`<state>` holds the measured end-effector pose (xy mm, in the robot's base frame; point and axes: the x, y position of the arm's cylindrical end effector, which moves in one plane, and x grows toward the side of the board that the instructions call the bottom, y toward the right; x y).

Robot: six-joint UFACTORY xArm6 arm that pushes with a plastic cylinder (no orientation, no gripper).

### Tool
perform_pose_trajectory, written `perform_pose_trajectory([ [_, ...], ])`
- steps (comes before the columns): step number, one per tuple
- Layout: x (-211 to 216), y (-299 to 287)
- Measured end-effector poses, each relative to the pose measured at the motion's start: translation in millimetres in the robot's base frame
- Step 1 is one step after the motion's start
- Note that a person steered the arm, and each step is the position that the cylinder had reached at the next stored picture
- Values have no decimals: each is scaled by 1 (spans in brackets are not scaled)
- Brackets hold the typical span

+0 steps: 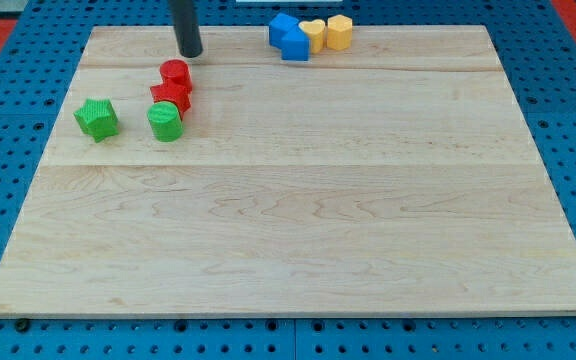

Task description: Push the red circle into the green star

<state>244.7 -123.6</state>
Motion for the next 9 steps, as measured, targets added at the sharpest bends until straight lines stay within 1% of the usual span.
perform_pose_trajectory([
  [3,4,53],
  [5,26,75],
  [7,40,34],
  [9,40,-33],
])
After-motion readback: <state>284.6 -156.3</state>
